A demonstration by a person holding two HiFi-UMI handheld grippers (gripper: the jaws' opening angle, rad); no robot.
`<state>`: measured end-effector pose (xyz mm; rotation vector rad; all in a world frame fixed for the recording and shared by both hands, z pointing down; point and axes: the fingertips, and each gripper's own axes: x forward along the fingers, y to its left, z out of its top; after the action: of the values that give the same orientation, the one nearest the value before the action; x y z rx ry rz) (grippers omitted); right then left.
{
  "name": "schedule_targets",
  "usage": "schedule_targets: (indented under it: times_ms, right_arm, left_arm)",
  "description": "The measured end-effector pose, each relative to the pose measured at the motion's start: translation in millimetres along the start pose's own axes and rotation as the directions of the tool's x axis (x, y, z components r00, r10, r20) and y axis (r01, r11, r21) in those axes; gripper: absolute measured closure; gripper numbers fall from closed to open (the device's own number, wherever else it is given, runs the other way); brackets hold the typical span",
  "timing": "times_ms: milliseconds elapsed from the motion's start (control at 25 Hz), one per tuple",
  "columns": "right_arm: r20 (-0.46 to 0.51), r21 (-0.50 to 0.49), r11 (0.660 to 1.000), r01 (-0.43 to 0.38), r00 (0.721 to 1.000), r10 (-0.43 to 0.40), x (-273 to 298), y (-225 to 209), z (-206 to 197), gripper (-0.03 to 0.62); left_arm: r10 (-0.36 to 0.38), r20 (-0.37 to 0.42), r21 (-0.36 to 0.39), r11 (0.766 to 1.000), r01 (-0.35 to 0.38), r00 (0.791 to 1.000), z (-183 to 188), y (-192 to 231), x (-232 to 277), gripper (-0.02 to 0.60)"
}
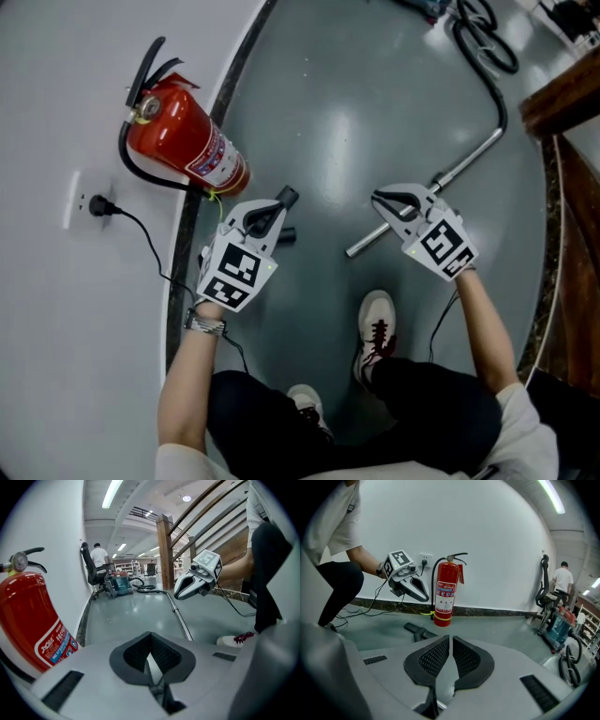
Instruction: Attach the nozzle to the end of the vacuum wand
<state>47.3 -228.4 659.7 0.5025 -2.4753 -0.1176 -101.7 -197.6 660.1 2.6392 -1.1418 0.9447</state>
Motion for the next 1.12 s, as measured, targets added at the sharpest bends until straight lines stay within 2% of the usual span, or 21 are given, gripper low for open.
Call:
schedule_targets:
  times_ms: [80, 160, 280, 320, 400, 560, 640, 760, 880, 1040, 1120]
  right_arm:
    - [-0.026, -0.004, 0.998, -0.064, 0.998, 0.064, 5, 11, -15, 0.563]
    - [-0.044, -0.005, 0.994, -0.113, 0.993, 0.113, 10, 22, -29, 0.562]
    - [-0.049, 0.033, 0.991, -0.126, 0.991, 0.128, 19, 28, -47, 0.562]
    - [-0.052, 0.047, 0.991, -0.129, 0.99, 0.131, 23, 30, -53, 0.562]
    - [-0.068, 0.057, 0.986, -0.156, 0.985, 0.16, 33, 39, -66, 0.56]
    - [-0.115, 0.037, 0.968, -0.249, 0.961, 0.252, 43, 65, -87, 0.526]
    - [-0.131, 0.03, 0.969, -0.246, 0.96, 0.248, 48, 68, -96, 0.477]
    - [-0.163, 0.006, 0.97, -0.244, 0.957, 0.242, 53, 69, -112, 0.46]
    - [-0.19, -0.008, 0.952, -0.306, 0.935, 0.299, 51, 76, -129, 0.444]
    - [-0.238, -0.032, 0.918, -0.396, 0.895, 0.378, 42, 79, -153, 0.424]
    - [-0.275, -0.043, 0.903, -0.427, 0.874, 0.4, 42, 78, -167, 0.414]
  left_arm:
    - [-0.032, -0.031, 0.005, 0.999, 0.032, 0.999, -12, -7, 5, 0.581]
    - [-0.065, -0.049, -0.026, 0.998, 0.064, 0.997, -23, -12, 9, 0.581]
    - [-0.071, -0.109, -0.041, 0.997, 0.067, 0.991, -48, -11, 16, 0.581]
    - [-0.068, -0.138, -0.034, 0.997, 0.064, 0.988, -59, -12, 20, 0.58]
    - [-0.086, -0.191, -0.011, 0.996, 0.086, 0.978, -80, -18, 28, 0.52]
    - [-0.128, -0.245, 0.062, 0.987, 0.148, 0.961, -111, -35, 42, 0.518]
    - [-0.126, -0.259, 0.072, 0.986, 0.149, 0.958, -121, -36, 46, 0.51]
    - [-0.113, -0.288, 0.073, 0.988, 0.14, 0.951, -135, -35, 49, 0.495]
    - [-0.13, -0.32, 0.07, 0.985, 0.16, 0.938, -145, -35, 52, 0.469]
    - [-0.183, -0.358, 0.089, 0.969, 0.229, 0.916, -151, -45, 58, 0.43]
    - [-0.206, -0.362, 0.072, 0.966, 0.248, 0.909, -154, -49, 62, 0.421]
